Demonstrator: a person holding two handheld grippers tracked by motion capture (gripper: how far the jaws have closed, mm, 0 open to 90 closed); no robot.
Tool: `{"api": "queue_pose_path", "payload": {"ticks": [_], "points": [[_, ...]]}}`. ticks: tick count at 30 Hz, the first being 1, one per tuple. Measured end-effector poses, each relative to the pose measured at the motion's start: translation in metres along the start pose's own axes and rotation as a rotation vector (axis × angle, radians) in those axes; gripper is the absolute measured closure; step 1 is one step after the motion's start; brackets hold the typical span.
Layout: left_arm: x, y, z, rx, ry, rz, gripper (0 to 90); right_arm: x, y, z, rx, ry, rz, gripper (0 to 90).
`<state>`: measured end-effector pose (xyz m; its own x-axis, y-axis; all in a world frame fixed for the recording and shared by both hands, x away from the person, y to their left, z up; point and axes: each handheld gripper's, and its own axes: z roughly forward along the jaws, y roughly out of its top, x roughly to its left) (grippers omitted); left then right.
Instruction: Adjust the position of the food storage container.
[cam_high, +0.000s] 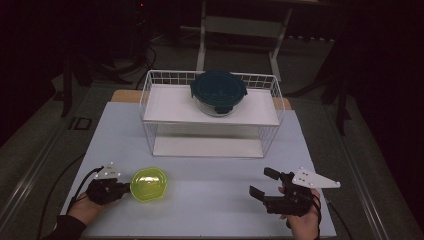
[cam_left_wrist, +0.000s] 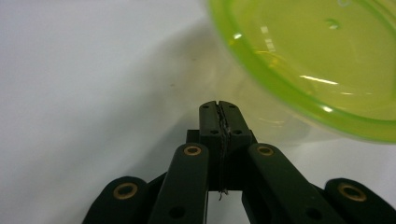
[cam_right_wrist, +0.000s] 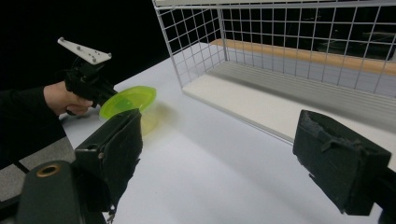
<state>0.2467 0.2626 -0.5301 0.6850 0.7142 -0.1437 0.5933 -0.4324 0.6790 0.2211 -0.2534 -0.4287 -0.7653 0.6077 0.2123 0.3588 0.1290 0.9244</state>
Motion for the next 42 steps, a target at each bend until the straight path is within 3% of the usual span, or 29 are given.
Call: {"api": "queue_pose_path", "payload": {"ticks": [13, 15, 16, 20, 24, 28, 30, 34, 42], "points": [[-0.026, 0.011, 0.014, 0.005, -0.067, 0.031, 88.4, -0.001, 0.001, -0.001, -0.002, 0.003, 0.007, 15.3], [-0.031, 0.013, 0.018, 0.014, -0.083, 0.048, 88.4, -0.002, 0.001, -0.001, -0.002, 0.002, 0.01, 15.3], [-0.036, 0.016, 0.021, 0.037, -0.085, 0.081, 88.4, -0.002, 0.001, -0.001, -0.002, 0.003, 0.01, 15.3], [-0.037, 0.019, 0.025, 0.053, -0.071, 0.105, 88.4, 0.0, 0.001, 0.0, 0.001, 0.007, 0.007, 15.3], [-0.025, 0.023, 0.026, 0.031, -0.047, 0.067, 88.4, 0.0, 0.001, -0.001, 0.0, 0.008, 0.008, 15.3], [-0.015, 0.028, 0.029, 0.0, -0.062, 0.024, 88.5, -0.001, 0.001, -0.001, 0.0, 0.007, 0.013, 15.3], [-0.016, 0.029, 0.03, 0.0, -0.068, 0.021, 88.5, -0.001, 0.001, -0.001, 0.0, 0.006, 0.011, 15.3], [-0.024, 0.031, 0.032, 0.019, -0.086, 0.058, 88.5, -0.001, 0.0, -0.002, -0.002, 0.006, 0.014, 15.3], [-0.04, 0.035, 0.036, 0.026, -0.125, 0.086, 88.4, -0.002, -0.002, -0.002, 0.001, 0.007, 0.026, 15.3]]}}
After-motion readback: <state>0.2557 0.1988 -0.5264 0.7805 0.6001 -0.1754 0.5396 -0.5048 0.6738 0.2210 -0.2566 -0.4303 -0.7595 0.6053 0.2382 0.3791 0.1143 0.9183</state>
